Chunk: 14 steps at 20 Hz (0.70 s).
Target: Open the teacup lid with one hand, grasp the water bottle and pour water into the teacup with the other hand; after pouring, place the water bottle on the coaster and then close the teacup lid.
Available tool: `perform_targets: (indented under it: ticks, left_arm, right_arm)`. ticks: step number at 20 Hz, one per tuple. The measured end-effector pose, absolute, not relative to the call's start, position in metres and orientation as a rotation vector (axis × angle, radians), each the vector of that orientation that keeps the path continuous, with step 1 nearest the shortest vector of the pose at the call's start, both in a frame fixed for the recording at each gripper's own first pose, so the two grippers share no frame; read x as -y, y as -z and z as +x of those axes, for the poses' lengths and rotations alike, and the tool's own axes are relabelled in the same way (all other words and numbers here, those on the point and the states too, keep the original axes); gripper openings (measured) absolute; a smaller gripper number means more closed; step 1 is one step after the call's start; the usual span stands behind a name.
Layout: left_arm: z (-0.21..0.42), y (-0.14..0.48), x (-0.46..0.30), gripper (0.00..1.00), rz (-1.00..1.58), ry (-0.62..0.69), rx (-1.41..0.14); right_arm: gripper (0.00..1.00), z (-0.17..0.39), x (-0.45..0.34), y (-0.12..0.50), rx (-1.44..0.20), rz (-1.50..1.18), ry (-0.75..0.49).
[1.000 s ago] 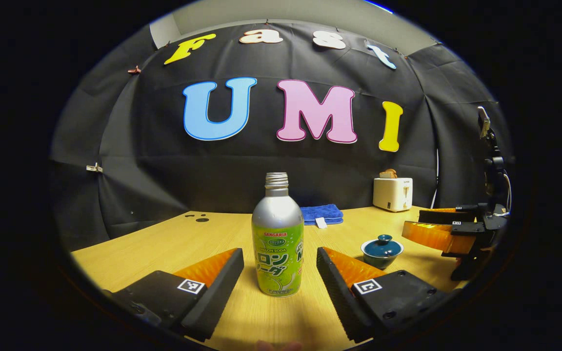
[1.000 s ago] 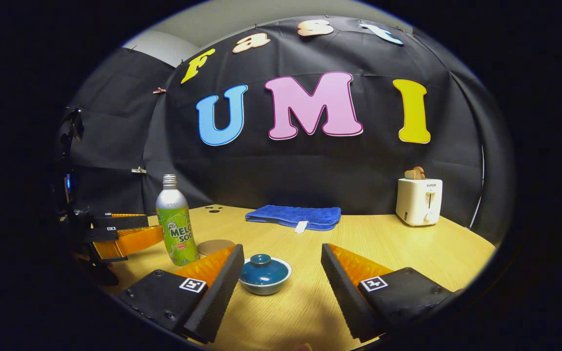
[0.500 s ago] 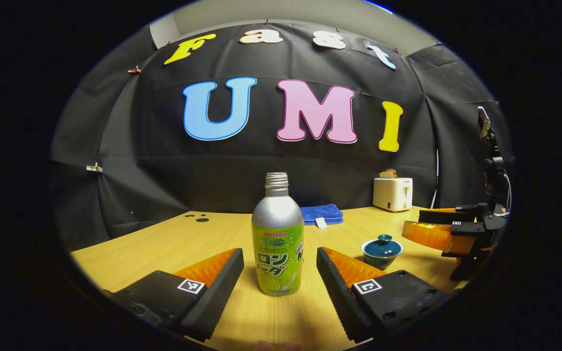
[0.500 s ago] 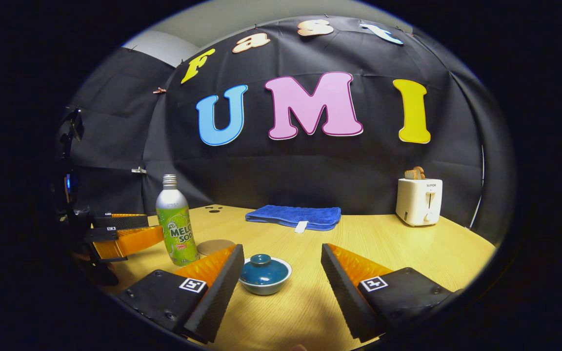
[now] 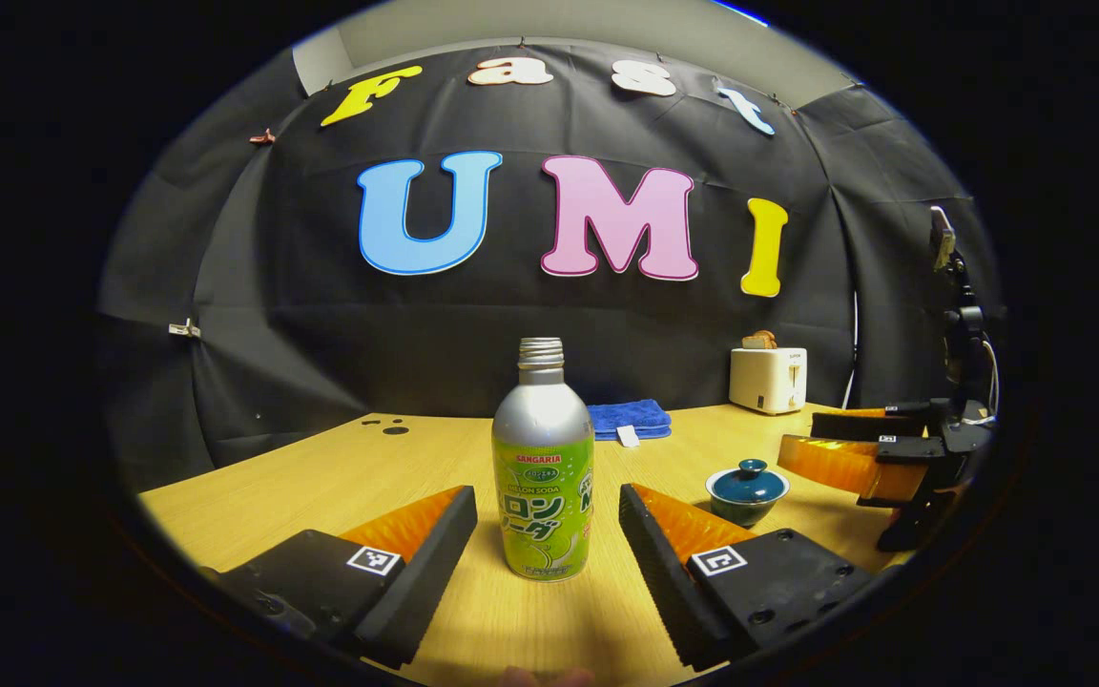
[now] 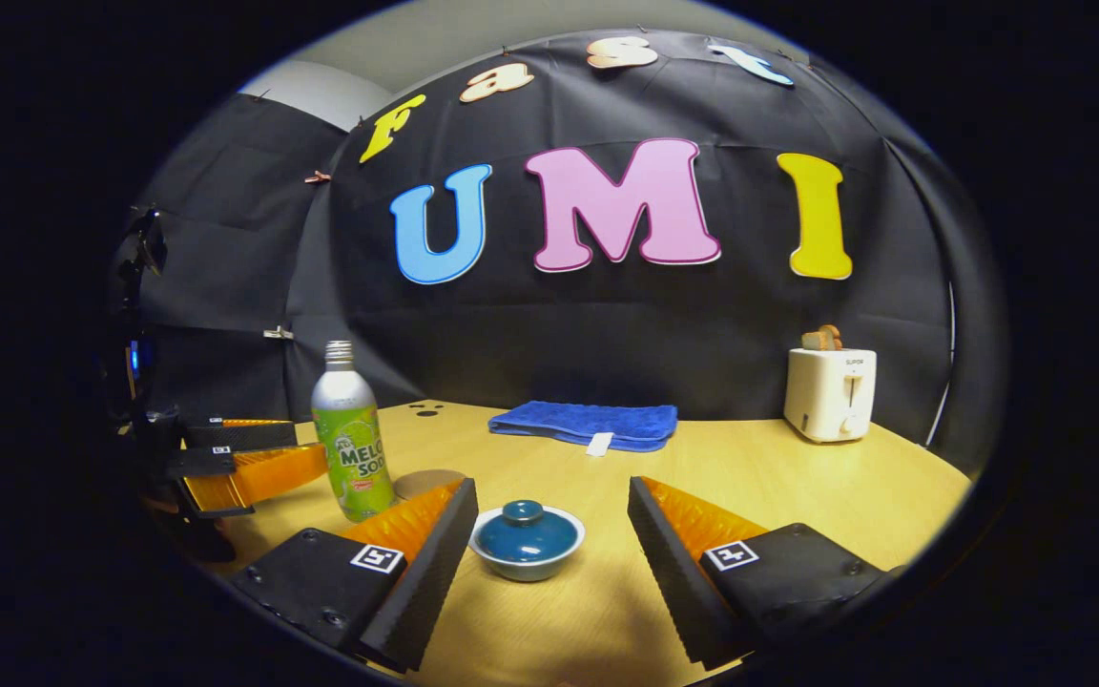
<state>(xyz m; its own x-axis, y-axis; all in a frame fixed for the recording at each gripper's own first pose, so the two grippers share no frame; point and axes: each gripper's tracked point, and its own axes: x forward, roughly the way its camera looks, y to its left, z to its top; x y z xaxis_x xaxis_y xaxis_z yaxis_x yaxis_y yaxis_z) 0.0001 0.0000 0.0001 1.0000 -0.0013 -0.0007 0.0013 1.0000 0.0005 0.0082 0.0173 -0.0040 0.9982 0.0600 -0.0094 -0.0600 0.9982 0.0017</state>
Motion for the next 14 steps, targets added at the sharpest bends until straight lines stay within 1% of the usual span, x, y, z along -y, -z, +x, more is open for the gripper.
perform_targets:
  ticks: [2, 4, 6, 7, 8, 10, 11, 12, 14]
  left_arm:
    - [0.000, 0.000, 0.000, 0.95, 0.000, 0.001, -0.001]
    - [0.000, 0.000, 0.000, 0.95, 0.000, 0.001, -0.001]
    - [0.000, 0.000, 0.000, 0.95, 0.000, 0.002, -0.001]
    - [0.000, 0.001, 0.000, 0.95, 0.000, 0.003, -0.001]
    - [0.000, 0.000, 0.001, 0.95, 0.000, 0.006, 0.000]
    - [0.000, 0.000, 0.001, 0.95, 0.001, 0.009, 0.000]
    - [0.001, 0.001, 0.000, 0.95, 0.000, 0.009, 0.000]
    - [0.001, 0.000, 0.000, 0.95, 0.001, 0.009, 0.000]
    - [0.001, 0.001, 0.002, 0.95, 0.001, 0.012, 0.000]
  right_arm:
    - [0.89, 0.020, -0.028, 0.005, -0.029, -0.002, -0.085]
    - [0.76, 0.027, -0.028, 0.014, -0.083, -0.005, -0.085]
    - [0.69, 0.033, -0.030, 0.024, -0.140, -0.006, -0.083]
    - [0.69, 0.036, -0.029, 0.025, -0.160, -0.007, -0.082]
    - [0.63, 0.039, -0.029, 0.026, -0.171, -0.010, -0.081]
    - [0.56, 0.043, -0.028, 0.030, -0.187, -0.017, -0.078]
    - [0.50, 0.045, -0.028, 0.032, -0.199, -0.021, -0.077]
    - [0.52, 0.046, -0.028, 0.033, -0.208, -0.023, -0.077]
    - [0.52, 0.047, -0.027, 0.034, -0.225, -0.026, -0.077]
